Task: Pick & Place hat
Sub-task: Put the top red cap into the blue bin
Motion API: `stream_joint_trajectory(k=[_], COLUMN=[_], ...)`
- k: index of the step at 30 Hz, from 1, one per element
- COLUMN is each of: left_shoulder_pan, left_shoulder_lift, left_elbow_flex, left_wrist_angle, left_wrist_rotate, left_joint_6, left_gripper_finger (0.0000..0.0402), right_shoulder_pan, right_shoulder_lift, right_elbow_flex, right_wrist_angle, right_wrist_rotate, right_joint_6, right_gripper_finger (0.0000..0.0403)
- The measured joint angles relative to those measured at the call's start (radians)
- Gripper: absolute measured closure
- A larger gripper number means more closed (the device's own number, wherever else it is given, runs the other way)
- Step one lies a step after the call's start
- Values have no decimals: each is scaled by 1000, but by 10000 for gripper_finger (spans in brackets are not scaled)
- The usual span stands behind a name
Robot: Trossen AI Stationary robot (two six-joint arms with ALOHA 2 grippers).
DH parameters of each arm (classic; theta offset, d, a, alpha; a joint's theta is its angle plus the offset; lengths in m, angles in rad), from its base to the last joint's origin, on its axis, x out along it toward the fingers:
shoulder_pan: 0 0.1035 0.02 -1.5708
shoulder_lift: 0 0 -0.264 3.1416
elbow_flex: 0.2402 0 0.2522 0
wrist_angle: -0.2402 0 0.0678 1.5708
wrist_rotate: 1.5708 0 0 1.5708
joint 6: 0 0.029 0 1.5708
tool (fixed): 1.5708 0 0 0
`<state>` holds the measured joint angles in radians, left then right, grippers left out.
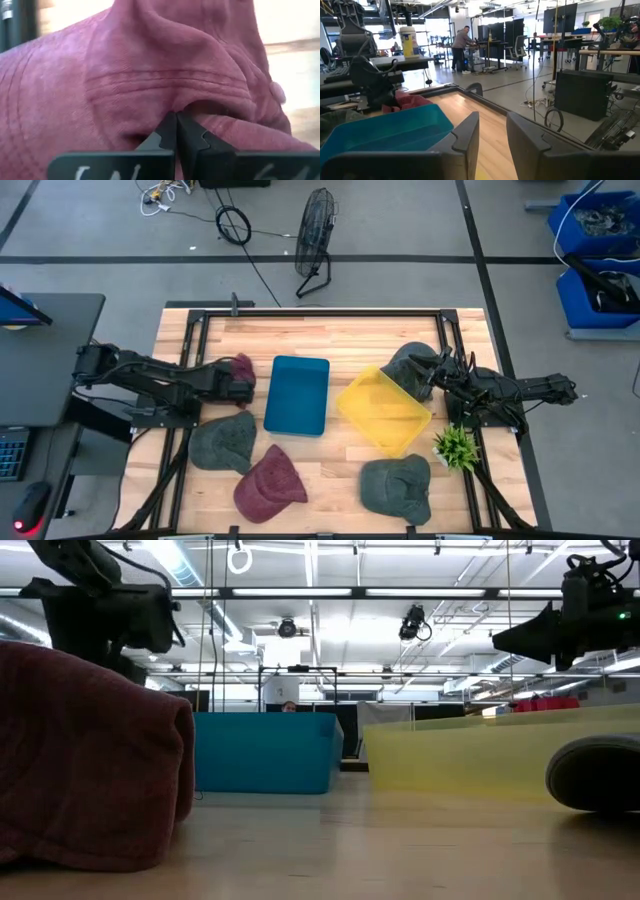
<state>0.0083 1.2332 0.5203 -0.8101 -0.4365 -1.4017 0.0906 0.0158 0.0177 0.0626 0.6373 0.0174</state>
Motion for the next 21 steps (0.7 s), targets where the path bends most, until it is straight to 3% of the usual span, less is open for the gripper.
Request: stream_joint_trajectory(k=[6,13,21], left_shoulder_pan=[6,6,6], left_shoulder_lift=[-32,-29,-29], left_elbow_flex=[111,326,487], left_wrist_angle=[7,-37,-85], left_wrist_rotate=[-22,-40,-83], left_joint_6=[149,371,500], left_gripper_finger=[399,400,400], right_shoulder_pan=[0,0,0], right_shoulder_lift=[0,0,0], right_elbow_flex=[0,0,0], right_wrist_angle=[0,0,0], right_wrist_rotate=[0,0,0], right_joint_6=[-1,-2,-2], right_gripper_finger=[298,298,298])
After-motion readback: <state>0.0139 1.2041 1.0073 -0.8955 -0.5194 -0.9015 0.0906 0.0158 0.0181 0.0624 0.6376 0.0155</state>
